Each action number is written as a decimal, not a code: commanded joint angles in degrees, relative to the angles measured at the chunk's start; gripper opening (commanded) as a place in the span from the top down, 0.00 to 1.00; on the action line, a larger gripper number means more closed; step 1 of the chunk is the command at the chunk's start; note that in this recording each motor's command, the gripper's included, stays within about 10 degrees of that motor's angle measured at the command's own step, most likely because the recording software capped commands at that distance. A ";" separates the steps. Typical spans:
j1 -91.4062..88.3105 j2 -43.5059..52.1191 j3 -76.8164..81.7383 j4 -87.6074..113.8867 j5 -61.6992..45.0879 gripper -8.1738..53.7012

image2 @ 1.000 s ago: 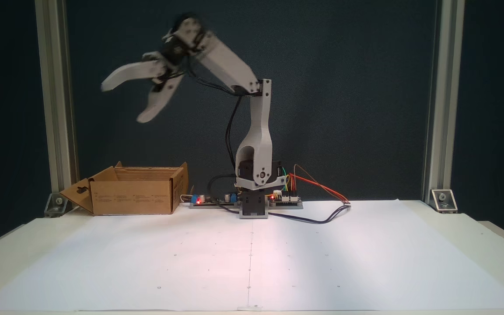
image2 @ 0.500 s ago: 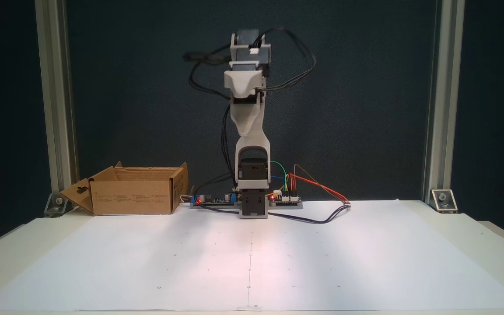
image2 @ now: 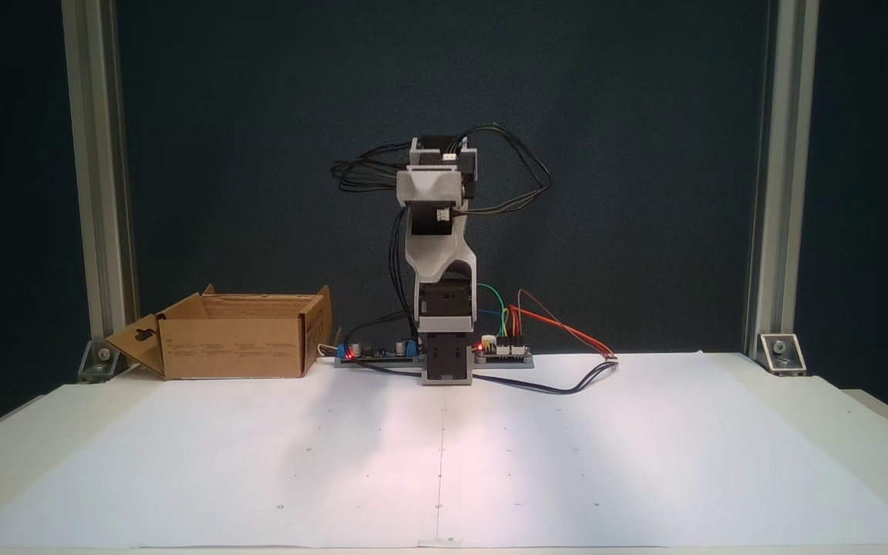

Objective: Grasp a green dice and put it in the bin.

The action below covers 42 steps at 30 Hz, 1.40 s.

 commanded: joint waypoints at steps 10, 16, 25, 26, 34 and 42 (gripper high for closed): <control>0.00 6.50 18.98 -31.36 -1.41 0.14; -0.09 6.42 36.39 -45.51 -1.67 0.16; 0.00 6.42 47.64 -66.25 -3.25 0.16; 0.00 6.42 48.25 -68.54 -3.34 0.16; -0.09 6.42 55.55 -86.90 -3.25 0.16; 0.09 6.33 57.83 -101.51 -6.42 0.15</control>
